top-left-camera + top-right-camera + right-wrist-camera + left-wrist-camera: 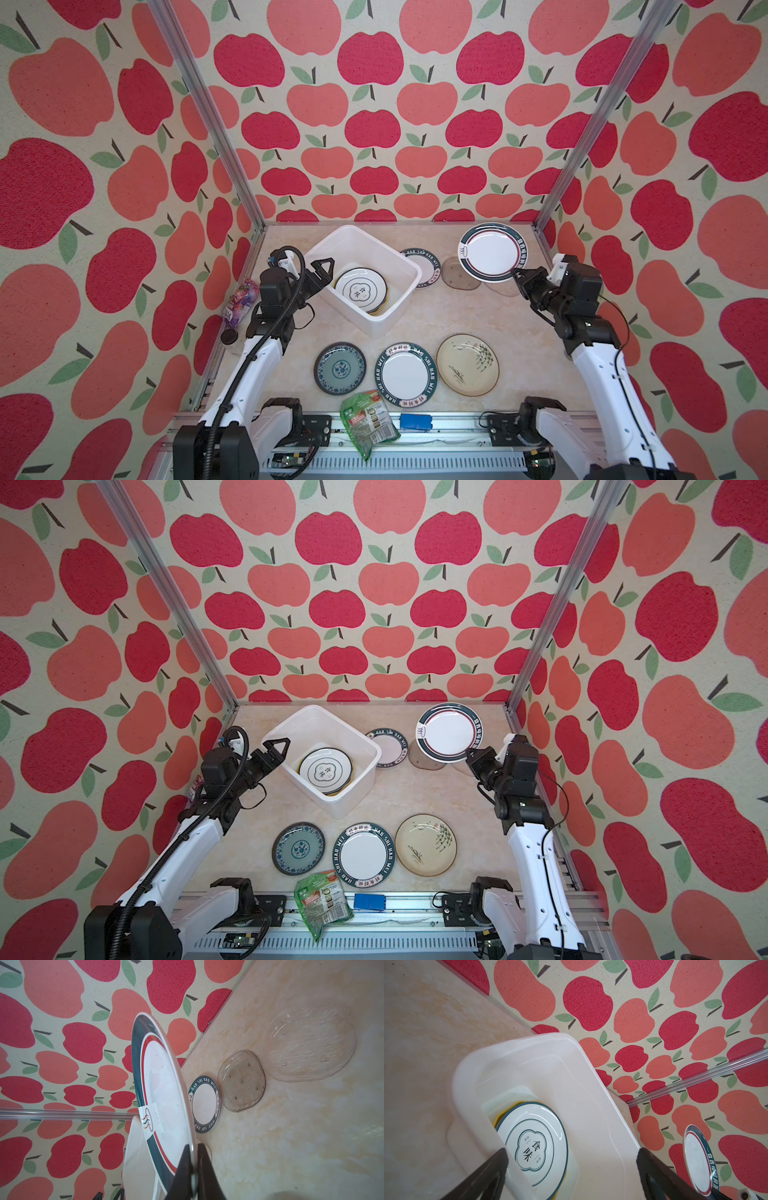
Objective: Place the plates into the plastic bin on the countertop
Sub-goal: Pick up the plate from the middle-right of the table, then place the plate in the plastic bin.
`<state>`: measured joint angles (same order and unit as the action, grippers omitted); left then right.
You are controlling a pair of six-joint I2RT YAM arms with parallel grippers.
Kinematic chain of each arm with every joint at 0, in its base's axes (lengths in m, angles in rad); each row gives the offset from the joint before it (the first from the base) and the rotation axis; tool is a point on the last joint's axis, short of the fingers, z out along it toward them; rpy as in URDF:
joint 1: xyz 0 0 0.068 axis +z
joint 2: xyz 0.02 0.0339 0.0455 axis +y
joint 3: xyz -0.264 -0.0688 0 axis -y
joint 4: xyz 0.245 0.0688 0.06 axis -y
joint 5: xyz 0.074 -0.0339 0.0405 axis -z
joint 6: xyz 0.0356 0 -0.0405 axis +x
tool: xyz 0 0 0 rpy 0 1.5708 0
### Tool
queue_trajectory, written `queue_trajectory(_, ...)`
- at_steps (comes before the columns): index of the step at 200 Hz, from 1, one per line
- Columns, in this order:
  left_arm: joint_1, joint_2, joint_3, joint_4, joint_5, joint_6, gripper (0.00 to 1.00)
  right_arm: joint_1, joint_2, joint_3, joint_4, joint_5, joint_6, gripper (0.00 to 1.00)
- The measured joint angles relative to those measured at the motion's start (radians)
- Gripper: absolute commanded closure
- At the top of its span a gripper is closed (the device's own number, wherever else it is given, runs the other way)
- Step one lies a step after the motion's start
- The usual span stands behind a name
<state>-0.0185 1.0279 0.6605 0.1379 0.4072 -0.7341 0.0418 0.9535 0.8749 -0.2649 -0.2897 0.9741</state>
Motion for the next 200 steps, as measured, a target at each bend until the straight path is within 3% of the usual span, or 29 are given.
queue_trajectory(39, 0.062, -0.009, 0.072, -0.113, 0.065, 0.005, 0.01, 0.193, 0.212, 0.191, 0.045, 0.046, -0.018, 1.00)
queue_trajectory(112, 0.114, -0.044, 0.416, -0.501, 0.071, 0.173, 0.06, 0.406, 0.518, 0.484, 0.070, 0.053, -0.089, 1.00)
queue_trajectory(140, 0.143, -0.005, 0.426, -0.589, 0.064, 0.208, 0.06, 0.463, 0.626, 0.579, 0.054, 0.053, -0.121, 1.00)
queue_trajectory(200, 0.199, -0.034, 0.313, -0.567, 0.074, 0.206, 0.03, 0.576, 0.842, 0.813, -0.015, 0.053, -0.164, 1.00)
